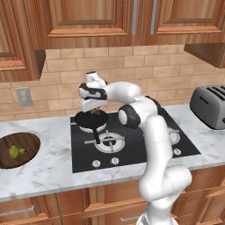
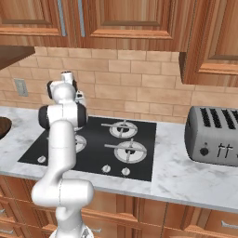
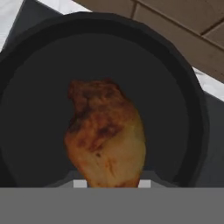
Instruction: Place the chicken drumstick on the plate and place the broccoli on the same plate.
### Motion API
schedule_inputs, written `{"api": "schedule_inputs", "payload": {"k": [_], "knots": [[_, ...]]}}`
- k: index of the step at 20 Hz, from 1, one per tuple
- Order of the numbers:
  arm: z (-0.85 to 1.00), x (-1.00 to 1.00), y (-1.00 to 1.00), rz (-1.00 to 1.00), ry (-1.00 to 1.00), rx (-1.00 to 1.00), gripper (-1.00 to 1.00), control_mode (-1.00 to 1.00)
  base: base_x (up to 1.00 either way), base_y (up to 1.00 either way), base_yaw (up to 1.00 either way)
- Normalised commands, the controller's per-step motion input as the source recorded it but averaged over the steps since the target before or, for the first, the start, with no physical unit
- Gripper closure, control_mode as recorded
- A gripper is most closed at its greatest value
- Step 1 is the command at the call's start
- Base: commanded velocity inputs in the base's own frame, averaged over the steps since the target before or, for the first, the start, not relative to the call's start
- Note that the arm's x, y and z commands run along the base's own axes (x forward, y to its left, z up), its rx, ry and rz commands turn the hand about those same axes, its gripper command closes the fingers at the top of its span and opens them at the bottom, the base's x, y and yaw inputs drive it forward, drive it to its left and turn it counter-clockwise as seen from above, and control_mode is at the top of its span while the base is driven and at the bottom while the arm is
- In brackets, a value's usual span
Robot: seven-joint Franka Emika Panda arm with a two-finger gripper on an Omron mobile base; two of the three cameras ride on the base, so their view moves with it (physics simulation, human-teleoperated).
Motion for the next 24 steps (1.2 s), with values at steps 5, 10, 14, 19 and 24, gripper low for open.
{"api": "schedule_inputs", "payload": {"k": [5,10,14,19,24], "knots": [[0.25,-0.56,-0.62,0.0,-0.05,0.0,1.0,-1.0,0.0,0.0,0.0],[0.1,-0.62,-0.71,-0.01,-0.03,0.0,1.0,-1.0,0.0,0.0,0.0],[0.19,-0.6,-0.6,-0.06,0.0,0.0,1.0,-1.0,0.0,0.0,0.0],[0.29,-0.51,-0.55,-0.1,0.0,0.0,1.0,-1.0,0.0,0.0,0.0],[0.32,-0.49,-0.55,-0.1,0.0,0.02,1.0,-1.0,0.0,0.0,0.0]]}}
